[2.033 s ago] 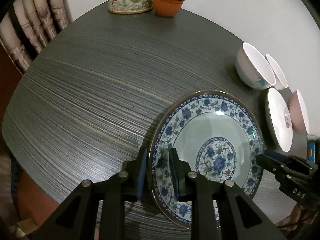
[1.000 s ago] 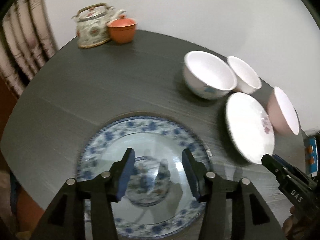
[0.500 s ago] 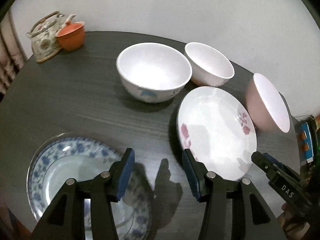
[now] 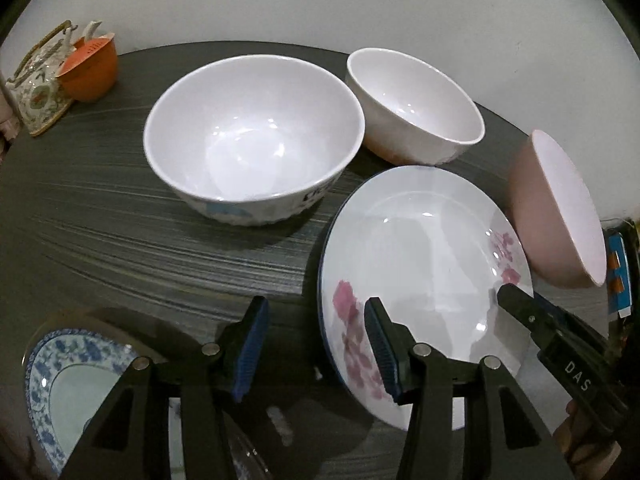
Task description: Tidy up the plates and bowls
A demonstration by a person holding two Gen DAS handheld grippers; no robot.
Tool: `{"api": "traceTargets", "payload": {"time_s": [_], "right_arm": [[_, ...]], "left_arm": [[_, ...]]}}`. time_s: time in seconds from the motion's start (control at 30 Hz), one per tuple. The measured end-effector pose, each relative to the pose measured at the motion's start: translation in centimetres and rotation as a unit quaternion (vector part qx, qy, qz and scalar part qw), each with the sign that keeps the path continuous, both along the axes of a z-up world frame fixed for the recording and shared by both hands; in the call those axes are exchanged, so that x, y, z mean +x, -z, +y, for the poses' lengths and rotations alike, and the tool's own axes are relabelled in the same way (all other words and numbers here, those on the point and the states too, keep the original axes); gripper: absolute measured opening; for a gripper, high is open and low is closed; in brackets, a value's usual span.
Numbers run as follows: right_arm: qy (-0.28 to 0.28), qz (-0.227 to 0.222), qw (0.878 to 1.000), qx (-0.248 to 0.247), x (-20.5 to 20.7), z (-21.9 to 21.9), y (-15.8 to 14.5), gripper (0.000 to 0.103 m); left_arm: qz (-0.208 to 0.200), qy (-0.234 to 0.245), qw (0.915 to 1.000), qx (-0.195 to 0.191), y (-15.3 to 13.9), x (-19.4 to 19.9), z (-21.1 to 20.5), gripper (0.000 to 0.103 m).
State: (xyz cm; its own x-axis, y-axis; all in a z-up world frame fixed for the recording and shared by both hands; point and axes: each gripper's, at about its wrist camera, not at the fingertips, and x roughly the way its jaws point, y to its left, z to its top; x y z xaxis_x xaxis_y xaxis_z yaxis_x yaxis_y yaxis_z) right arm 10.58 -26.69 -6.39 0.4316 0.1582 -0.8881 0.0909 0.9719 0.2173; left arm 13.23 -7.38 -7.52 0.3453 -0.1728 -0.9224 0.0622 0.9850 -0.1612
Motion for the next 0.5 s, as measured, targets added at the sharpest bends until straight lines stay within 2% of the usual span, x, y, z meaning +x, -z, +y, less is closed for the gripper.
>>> {"api": "traceTargets", "payload": {"time_s": [0.13, 0.37, 0.43, 0.5], "right_arm": [[-0.004, 0.004, 1.0, 0.007, 0.8, -0.2, 0.7, 0.024], [-0.006, -0.002, 1.0, 0.018, 1.5, -1.1, 1.1, 0.021], [-0.008, 0.0, 1.0, 0.026, 1.6, -1.1, 1.1, 0.016], [-0.007, 0.0, 1.0, 0.026, 1.6, -1.1, 1.2, 0.016]], "left_arm": [[-0.001, 0.001, 1.0, 0.004, 0.3, 0.3, -0.2, 0.05], [0.0, 0.018, 0.9998, -0.012, 0.3, 1.2, -1.1, 0.022], [0.0, 0.019, 0.9997, -0.012, 0.2, 1.3, -1.2, 0.022], [0.003, 0.017, 0.9997, -0.015, 0.3, 1.4, -1.3, 0.022]]}}
